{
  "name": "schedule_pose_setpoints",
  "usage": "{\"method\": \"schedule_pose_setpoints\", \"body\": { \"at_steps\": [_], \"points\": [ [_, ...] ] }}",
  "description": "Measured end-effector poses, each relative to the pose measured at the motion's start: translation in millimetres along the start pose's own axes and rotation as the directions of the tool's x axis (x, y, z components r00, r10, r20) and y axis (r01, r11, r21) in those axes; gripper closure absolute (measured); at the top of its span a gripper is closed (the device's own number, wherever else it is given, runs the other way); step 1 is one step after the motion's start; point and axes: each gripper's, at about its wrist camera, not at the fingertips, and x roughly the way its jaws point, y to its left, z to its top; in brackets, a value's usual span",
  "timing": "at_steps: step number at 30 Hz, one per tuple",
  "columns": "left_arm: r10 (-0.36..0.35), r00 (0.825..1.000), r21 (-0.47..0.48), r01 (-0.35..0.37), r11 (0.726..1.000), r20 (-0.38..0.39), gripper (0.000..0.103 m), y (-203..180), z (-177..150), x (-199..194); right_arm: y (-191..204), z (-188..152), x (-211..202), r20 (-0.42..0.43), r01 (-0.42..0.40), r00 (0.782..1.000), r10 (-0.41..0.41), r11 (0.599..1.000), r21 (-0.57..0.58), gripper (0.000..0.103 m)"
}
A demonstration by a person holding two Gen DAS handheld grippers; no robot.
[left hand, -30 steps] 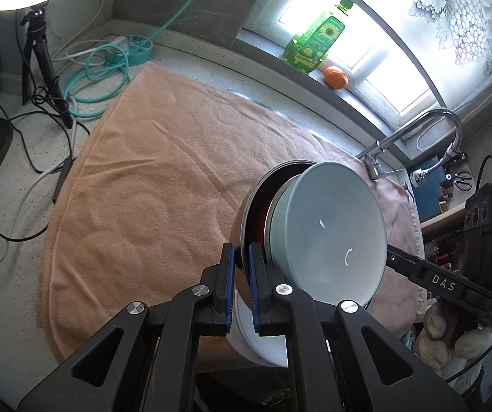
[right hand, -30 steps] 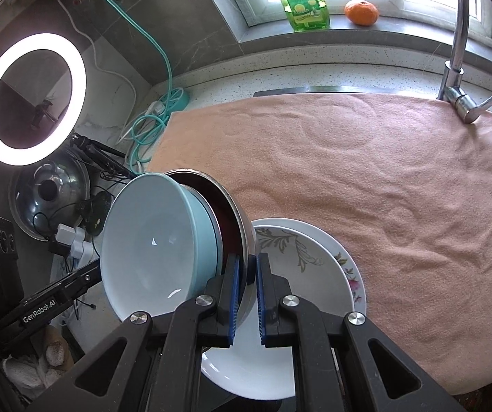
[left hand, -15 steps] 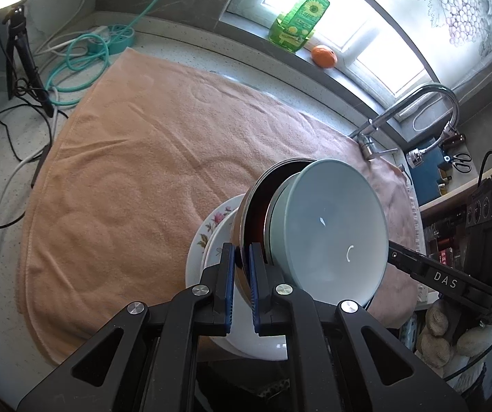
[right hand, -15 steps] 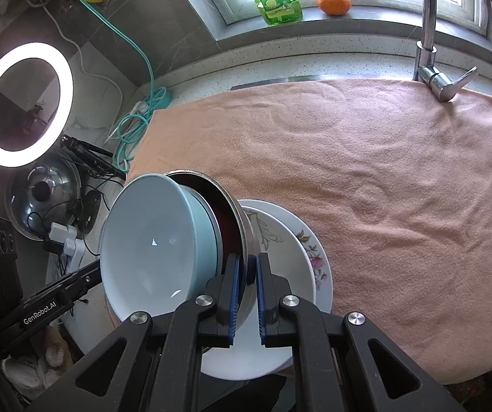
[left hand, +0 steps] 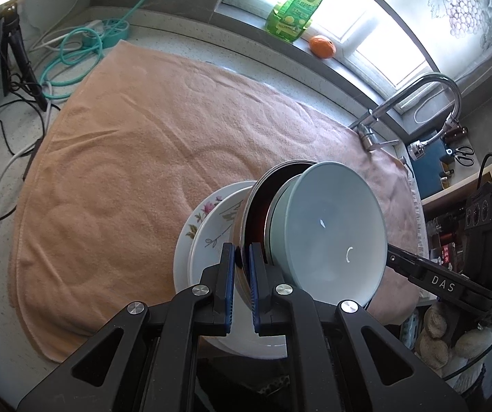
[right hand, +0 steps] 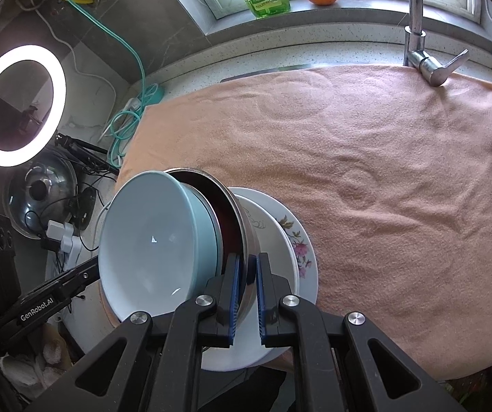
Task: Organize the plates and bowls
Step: 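Lower the nested bowl stack with both tools onto the white plate stack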
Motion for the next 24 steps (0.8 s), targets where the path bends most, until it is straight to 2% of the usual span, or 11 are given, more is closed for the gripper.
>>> {"method": "schedule_pose_setpoints", "body": {
  "at_steps": [24],
  "points": [
    [0.018,1.000,-0.002,-0.018,1.000,-0.023,0.096,0.4,-3.3,7.7,-7.3,-8.9,8.1,-0.035,-0.020,0.999,0.021,0.999,0.030,0.094]
  ]
}}
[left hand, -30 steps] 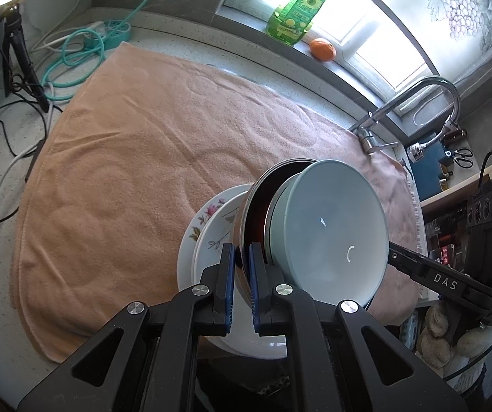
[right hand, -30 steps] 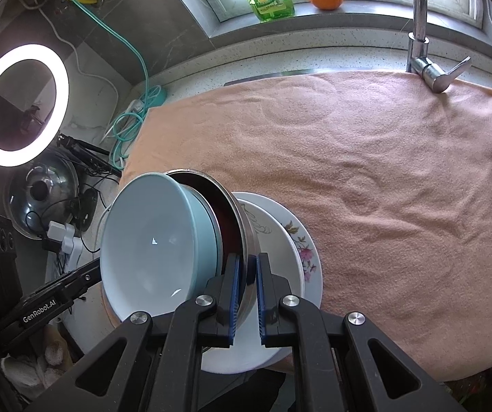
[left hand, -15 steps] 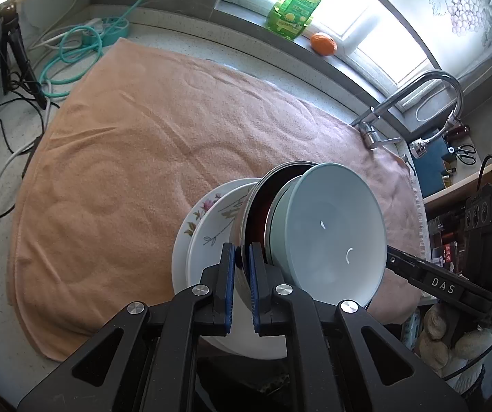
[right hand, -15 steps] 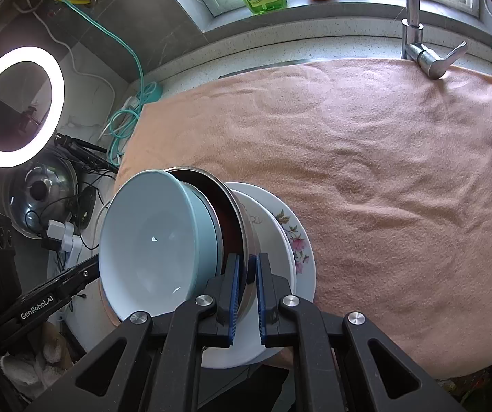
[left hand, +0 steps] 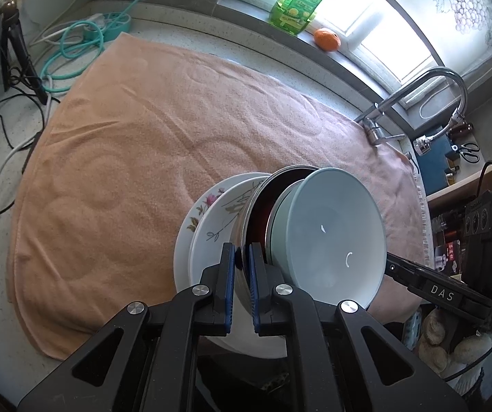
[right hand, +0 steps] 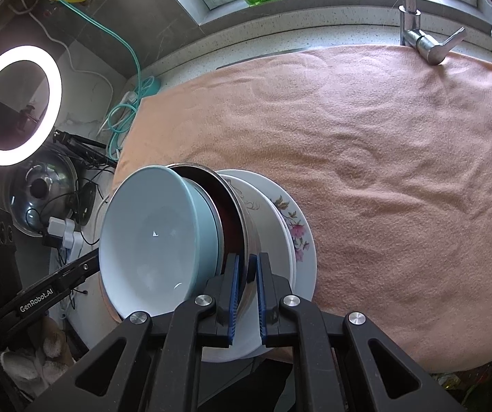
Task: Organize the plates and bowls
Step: 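Lower the nested bowl stack with both tools onto the white plate stack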
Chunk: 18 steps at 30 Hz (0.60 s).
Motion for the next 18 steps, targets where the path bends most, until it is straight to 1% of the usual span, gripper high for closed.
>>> {"method": "schedule_pose_setpoints", "body": {
  "at_steps": [18],
  "points": [
    [-0.004,1.000,-0.009,0.004,1.000,-0.005,0.096,3.2,-1.9,1.0,-0.3,-2.0,-0.9,0.002,-0.009,1.000,0.009,1.000,0.004,0.094]
  ]
}}
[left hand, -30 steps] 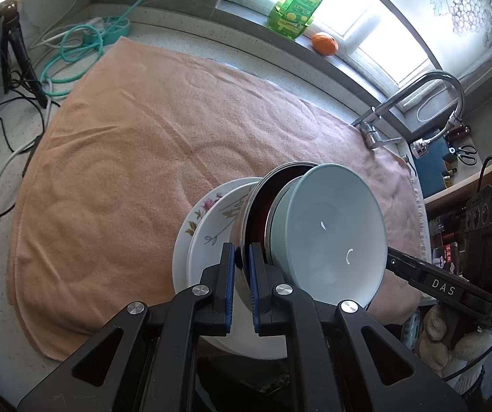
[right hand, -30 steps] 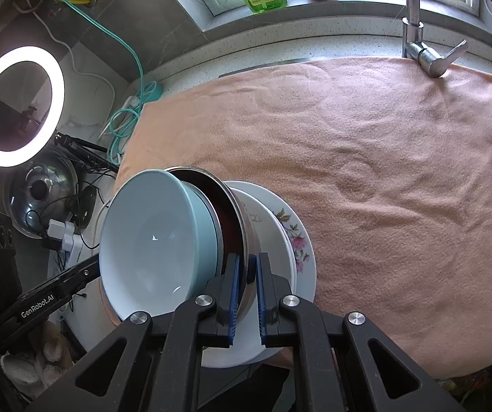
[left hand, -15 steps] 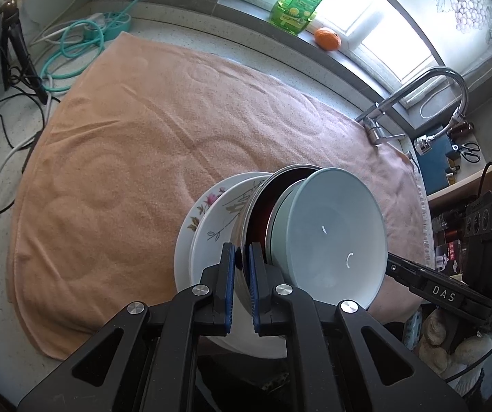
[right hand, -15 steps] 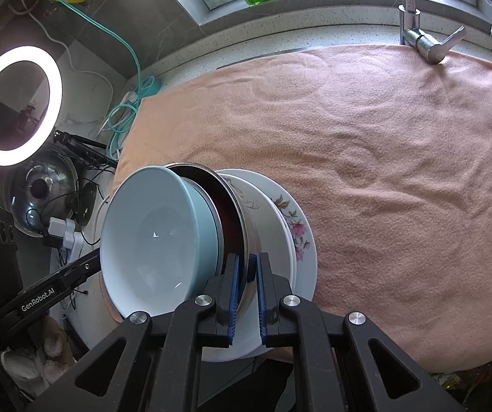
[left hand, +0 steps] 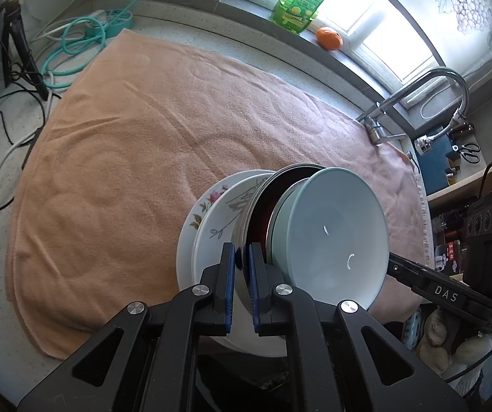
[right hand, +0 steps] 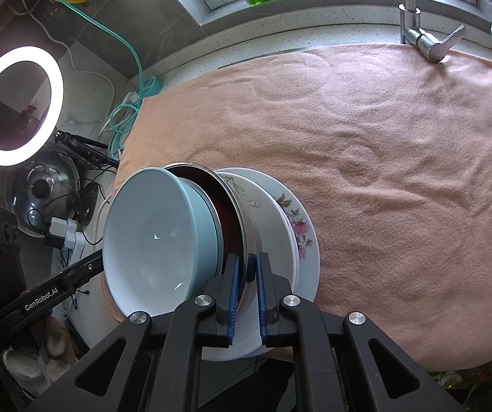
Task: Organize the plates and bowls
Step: 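Lower the nested bowl stack with both tools onto the white plate stack, then open both tools to release the bowl stack and withdraw them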
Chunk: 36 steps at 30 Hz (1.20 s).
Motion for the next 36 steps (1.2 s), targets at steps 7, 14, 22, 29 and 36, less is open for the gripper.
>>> {"method": "schedule_pose_setpoints", "body": {
  "at_steps": [7,14,22,29,36],
  "points": [
    [0.001,1.000,0.001,-0.001,1.000,0.004,0.097,0,0,-1,0,0,0,-0.001,-0.001,1.000,0.001,1.000,-0.003,0.093],
    [0.021,0.999,0.010,-0.021,1.000,0.024,0.097,-1,1,-5,2,-1,-2,0.002,-0.006,1.000,0.006,1.000,-0.011,0.092],
    [0.037,0.999,-0.002,-0.037,0.999,0.037,0.097,-3,-2,-9,5,0,-13,0.035,0.019,0.999,-0.017,0.998,-0.054,0.092],
    [0.063,0.996,-0.027,-0.062,0.998,0.062,0.096,-1,-5,-18,0,-4,-27,0.075,0.040,0.997,-0.034,0.996,-0.082,0.089],
    [0.091,0.992,-0.063,-0.086,0.994,0.091,0.096,0,-12,-24,-15,-4,-44,0.119,0.043,0.992,-0.034,0.997,-0.067,0.085]
  ]
}}
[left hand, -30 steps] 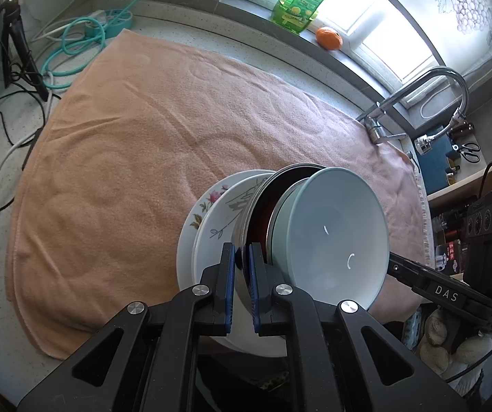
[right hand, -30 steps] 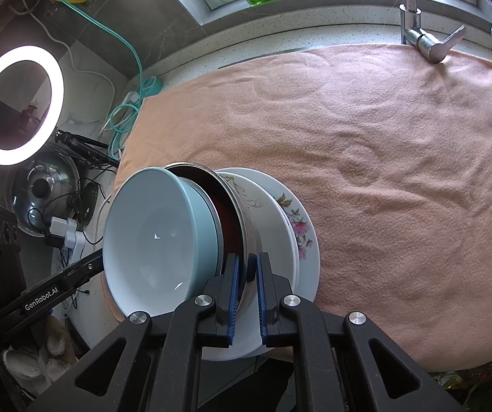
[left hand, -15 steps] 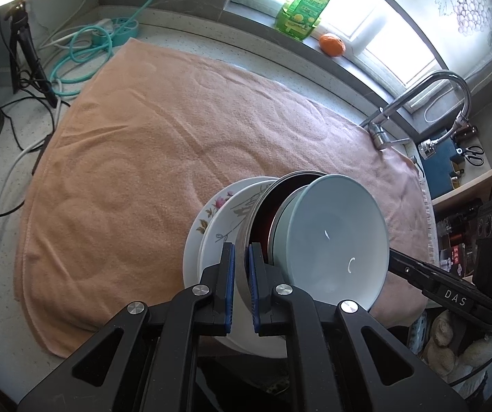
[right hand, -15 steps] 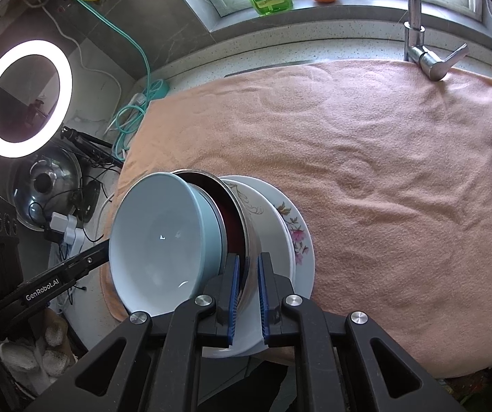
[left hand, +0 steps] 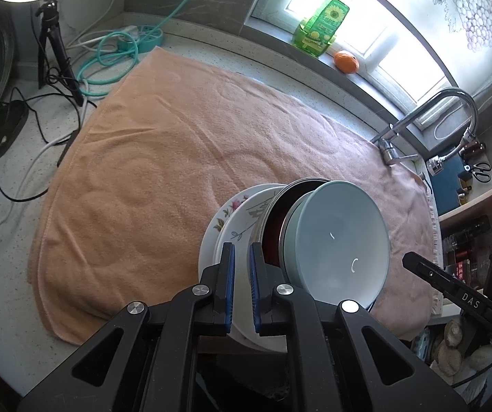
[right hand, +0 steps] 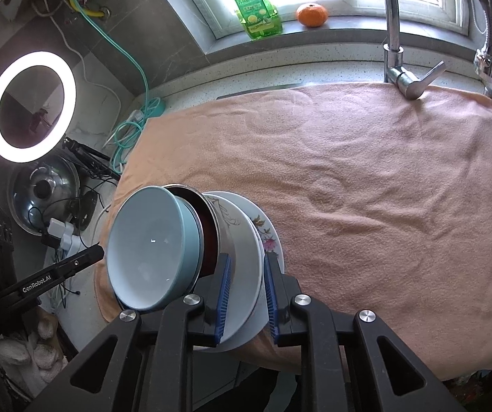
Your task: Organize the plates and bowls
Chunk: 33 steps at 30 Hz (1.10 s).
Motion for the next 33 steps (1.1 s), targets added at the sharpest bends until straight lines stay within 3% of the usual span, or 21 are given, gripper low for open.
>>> {"method": "schedule_pose_setpoints", "body": {
  "at_steps": [8,11,12,14,18,19,22,23,29,33],
  "points": [
    [0.058,0.997,-0.010,-0.057,0.998,0.049,0.096,-9,-14,-16,-8,-5,-22,0.059,0.028,0.998,-0.025,0.999,-0.039,0.073],
    [0.085,0.993,0.005,-0.086,0.996,0.081,0.095,-19,-20,-26,-6,-8,-30,0.092,0.048,0.995,-0.041,0.996,-0.075,0.059],
    [0.093,0.992,0.014,-0.095,0.995,0.091,0.092,-24,-22,-29,-5,-9,-33,0.107,0.057,0.993,-0.048,0.995,-0.087,0.059],
    [0.112,0.987,0.039,-0.117,0.992,0.114,0.074,-31,-24,-35,-2,-11,-38,0.130,0.078,0.989,-0.064,0.992,-0.103,0.059],
    [0.113,0.982,0.098,-0.129,0.987,0.153,0.068,-43,-28,-50,8,-17,-50,0.165,0.094,0.984,-0.074,0.989,-0.116,0.057],
    [0.114,0.979,0.111,-0.133,0.985,0.167,0.062,-45,-29,-54,12,-19,-53,0.177,0.102,0.981,-0.079,0.987,-0.124,0.056],
    [0.105,0.975,0.140,-0.134,0.981,0.196,0.049,-46,-30,-64,25,-27,-62,0.228,0.135,0.968,-0.100,0.981,-0.139,0.032],
    [0.102,0.975,0.149,-0.133,0.980,0.199,0.046,-45,-31,-66,29,-30,-64,0.247,0.144,0.963,-0.107,0.980,-0.136,0.030],
    [0.115,0.970,0.196,-0.158,0.968,0.215,0.032,-40,-34,-74,46,-43,-67,0.265,0.146,0.956,-0.123,0.987,-0.069,0.027],
    [0.102,0.974,0.216,-0.146,0.965,0.204,0.032,-37,-35,-75,49,-51,-67,0.265,0.155,0.954,-0.143,0.988,-0.026,0.026]
  ]
}}
